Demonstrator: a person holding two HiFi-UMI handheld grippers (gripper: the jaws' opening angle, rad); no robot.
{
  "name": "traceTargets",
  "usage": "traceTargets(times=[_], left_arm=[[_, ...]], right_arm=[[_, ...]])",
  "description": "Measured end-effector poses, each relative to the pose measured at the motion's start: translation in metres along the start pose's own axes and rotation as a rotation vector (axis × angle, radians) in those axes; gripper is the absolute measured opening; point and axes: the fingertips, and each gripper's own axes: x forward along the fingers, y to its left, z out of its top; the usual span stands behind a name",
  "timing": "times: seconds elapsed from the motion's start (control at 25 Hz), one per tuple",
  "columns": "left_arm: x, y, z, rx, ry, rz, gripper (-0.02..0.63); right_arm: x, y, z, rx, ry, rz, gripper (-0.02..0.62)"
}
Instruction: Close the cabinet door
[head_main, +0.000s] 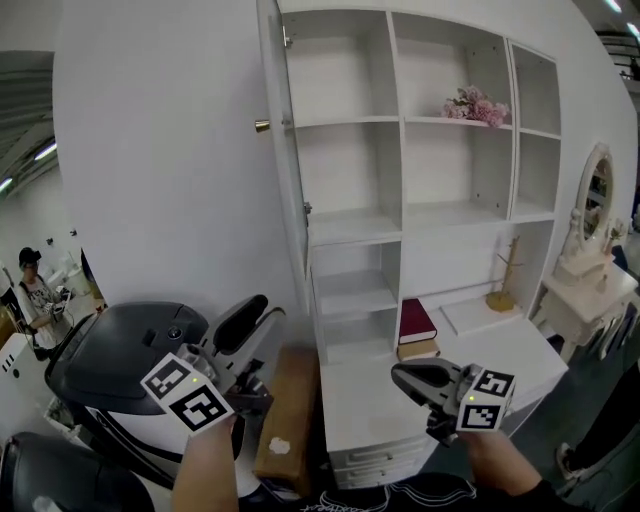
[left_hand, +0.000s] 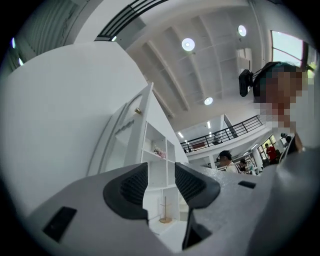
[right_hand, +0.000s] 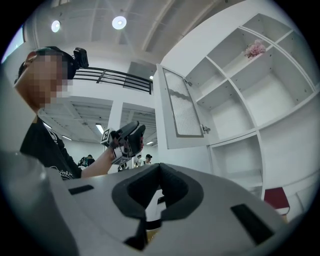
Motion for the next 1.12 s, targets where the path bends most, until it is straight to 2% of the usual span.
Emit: traceTargets(times=[0.12,0.4,0.56,0.76,0.92,1.12], left_arm=[[0.015,0.019,0.024,0.004,-0.027,-0.033,0.156],[0.056,0.063,0.075,-0.048,-0.119,-0.115,0.155],[0.077,0.076,0.107,-0.042,-0.162,-0.164,0.155],[0.103,0.089,0.145,-0.102,-0.254,-0.251,0.155],[0.124,0.098,0.163,-0.107,-0.275,-0.305,0.155],[0.145,0.103,0.180,-0.155,-0.280,-0.387,0.155]], right_arm=[[0.007,-0.009,0.001,-0.007,0.002,-0.021,0.006],[0.019,-0.034,0.004,-0.029,0.016,-0.067,0.006],[0.022,-0.045,0.005,-0.036,0.012,-0.096,0.006],[0.028,-0.053,0.009,-0.059,0.009,-0.100,0.006],[0.032,-0.062,0.007,-0.062,0.008,-0.102,0.006],[0.036,-0.072,-0.001,-0.048,0.012,-0.109,0.006]])
